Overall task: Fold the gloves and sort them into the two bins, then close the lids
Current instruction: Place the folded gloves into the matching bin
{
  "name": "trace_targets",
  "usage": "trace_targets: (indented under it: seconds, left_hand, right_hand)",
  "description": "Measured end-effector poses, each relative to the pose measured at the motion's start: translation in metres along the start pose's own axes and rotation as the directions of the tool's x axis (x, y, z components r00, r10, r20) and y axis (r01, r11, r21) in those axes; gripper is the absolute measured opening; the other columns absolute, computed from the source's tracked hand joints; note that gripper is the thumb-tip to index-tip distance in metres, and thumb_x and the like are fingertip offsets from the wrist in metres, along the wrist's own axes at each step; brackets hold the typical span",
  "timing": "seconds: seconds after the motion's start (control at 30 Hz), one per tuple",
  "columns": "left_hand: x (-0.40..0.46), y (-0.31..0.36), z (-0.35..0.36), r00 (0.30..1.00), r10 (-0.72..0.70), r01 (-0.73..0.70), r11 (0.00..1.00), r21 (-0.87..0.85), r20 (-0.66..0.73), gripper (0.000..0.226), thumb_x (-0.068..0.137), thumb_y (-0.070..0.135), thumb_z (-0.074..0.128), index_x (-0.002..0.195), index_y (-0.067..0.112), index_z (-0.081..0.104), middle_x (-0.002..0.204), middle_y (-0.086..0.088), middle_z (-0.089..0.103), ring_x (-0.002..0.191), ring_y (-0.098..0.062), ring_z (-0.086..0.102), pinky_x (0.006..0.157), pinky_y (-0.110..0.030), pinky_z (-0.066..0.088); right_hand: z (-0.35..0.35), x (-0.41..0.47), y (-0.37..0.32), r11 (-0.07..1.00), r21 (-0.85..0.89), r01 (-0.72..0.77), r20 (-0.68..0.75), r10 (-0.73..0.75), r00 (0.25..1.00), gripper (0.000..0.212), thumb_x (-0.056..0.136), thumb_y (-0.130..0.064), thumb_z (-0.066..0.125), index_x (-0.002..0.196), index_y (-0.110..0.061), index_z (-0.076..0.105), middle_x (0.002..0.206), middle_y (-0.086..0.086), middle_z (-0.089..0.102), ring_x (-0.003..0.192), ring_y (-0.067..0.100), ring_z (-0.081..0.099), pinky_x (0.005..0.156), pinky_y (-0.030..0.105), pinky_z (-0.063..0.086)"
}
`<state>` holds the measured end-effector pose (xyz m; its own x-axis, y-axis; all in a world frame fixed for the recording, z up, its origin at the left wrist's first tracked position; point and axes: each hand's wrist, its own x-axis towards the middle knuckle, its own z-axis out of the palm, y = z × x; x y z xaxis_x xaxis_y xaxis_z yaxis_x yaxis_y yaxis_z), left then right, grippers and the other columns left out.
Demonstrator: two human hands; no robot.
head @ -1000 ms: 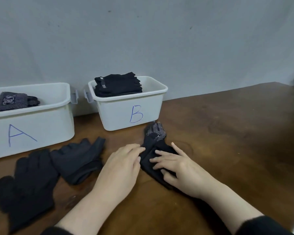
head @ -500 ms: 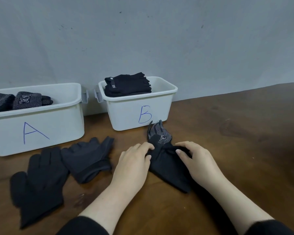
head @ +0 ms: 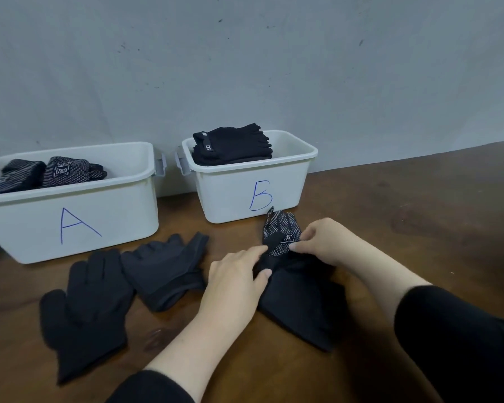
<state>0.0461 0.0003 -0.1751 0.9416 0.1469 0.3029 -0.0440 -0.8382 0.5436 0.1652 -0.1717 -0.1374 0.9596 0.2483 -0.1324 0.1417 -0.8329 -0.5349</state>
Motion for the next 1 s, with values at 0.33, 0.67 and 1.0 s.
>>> trace_targets:
  seconds: [0.33,0.67,1.0]
  left_hand:
    - [-0.009,-0.008,-0.009,0.976,-0.087,0.066,0.992,-0.110,-0.198,0.024,0.100,0.015,0.055,0.115,0.023,0.072,0.098,0.012,0.058,0.086,-0.002,0.053,0.077,-0.004,0.035]
    - [-0.018,-0.018,-0.028,0.960,0.252,-0.271,0.945,0.183,0.122,0.028,0.100,0.045,0.050,0.121,0.037,0.067,0.145,0.015,0.046,0.137,-0.007,0.035,0.118,-0.034,0.020]
    - [-0.027,-0.012,-0.030,0.976,0.219,-0.209,0.942,0.263,-0.010,0.034,0.104,0.044,0.035,0.121,0.039,0.064,0.123,0.019,0.058,0.113,-0.003,0.049,0.104,-0.031,0.035]
  right_hand:
    - [-0.027,0.013,0.019,0.995,0.042,-0.094,-0.274,0.102,0.956,0.014,0.087,-0.028,0.076,0.077,-0.022,0.067,0.089,0.005,0.072,0.085,0.028,0.066,0.073,0.032,0.050]
    - [-0.011,-0.050,0.008,0.977,-0.059,0.205,-0.330,-0.213,0.920,0.025,0.095,-0.040,0.062,0.076,-0.024,0.067,0.072,-0.005,0.067,0.069,0.012,0.062,0.068,0.036,0.052]
    - [0.055,-0.067,-0.002,0.899,-0.296,0.322,-0.219,-0.392,0.894,0.036,0.101,-0.052,0.046,0.119,-0.033,0.071,0.123,-0.018,0.060,0.116,0.010,0.053,0.114,0.039,0.035]
